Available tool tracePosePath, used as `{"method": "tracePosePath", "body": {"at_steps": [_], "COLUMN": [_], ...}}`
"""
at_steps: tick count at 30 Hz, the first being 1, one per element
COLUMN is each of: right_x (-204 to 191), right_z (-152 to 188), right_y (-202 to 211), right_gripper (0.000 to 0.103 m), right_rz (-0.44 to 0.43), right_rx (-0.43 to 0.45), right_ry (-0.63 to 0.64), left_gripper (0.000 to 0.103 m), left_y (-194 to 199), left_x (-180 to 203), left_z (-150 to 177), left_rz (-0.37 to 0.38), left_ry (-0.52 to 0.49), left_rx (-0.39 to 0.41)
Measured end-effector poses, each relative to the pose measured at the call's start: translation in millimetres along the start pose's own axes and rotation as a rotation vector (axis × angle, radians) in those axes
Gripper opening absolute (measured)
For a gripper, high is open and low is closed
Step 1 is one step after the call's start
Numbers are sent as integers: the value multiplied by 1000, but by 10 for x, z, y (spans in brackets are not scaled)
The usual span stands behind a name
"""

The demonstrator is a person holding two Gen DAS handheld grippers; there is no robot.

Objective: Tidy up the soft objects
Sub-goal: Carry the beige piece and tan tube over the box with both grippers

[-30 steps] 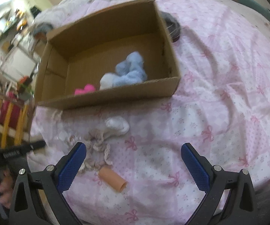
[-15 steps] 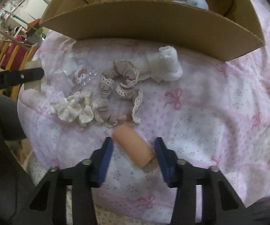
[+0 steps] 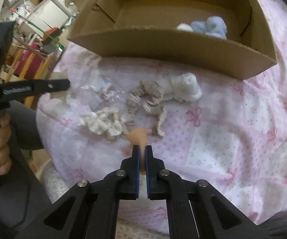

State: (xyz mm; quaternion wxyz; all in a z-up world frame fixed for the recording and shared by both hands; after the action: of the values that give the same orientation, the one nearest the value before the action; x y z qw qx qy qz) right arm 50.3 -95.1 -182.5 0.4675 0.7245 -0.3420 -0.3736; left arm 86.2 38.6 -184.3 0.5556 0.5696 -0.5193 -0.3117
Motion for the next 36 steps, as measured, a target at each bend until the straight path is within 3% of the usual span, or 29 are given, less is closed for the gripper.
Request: {"method": "tracePosePath", "body": {"at_steps": [3, 8, 10, 23, 31, 36], "right_x": [-23, -36, 2, 209, 347, 376], "right_z": [-103, -398, -442, -537, -559, -629], "right_y": [187, 771, 893, 1298, 1472, 1685], "right_gripper": [7, 7, 7, 6, 6, 6], "right_rz": [-35, -41, -28, 25, 37, 47], "right_rx": [81, 347, 399, 565, 617, 666], "right_ry": [-10, -2, -16, -91, -142, -139], "left_gripper": [12, 12, 12, 12, 12, 12], "left_y": [33, 100, 124, 230, 604, 839], "left_x": [2, 5, -10, -51, -30, 35], "left_z": [-6, -54, -74, -148, -313, -441], "left_rz": [-27, -45, -47, -43, -54, -28], "left_ry": [-18, -28, -23, 6, 2, -10], "left_rx": [24, 69, 83, 142, 290, 326]}}
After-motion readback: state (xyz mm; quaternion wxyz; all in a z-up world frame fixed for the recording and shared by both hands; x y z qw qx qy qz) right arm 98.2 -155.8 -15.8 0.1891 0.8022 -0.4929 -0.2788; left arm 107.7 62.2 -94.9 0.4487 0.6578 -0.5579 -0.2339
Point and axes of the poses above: each gripper's, at about its wrist camera, not at the fingertips, and y roughly against the way its jaws point, x to its right, z to its underside, the point moved 10 cm from there along -y, roughly the way its jaws point, and after that the axes turned 10 degrees about y, right-handed, at the moved point
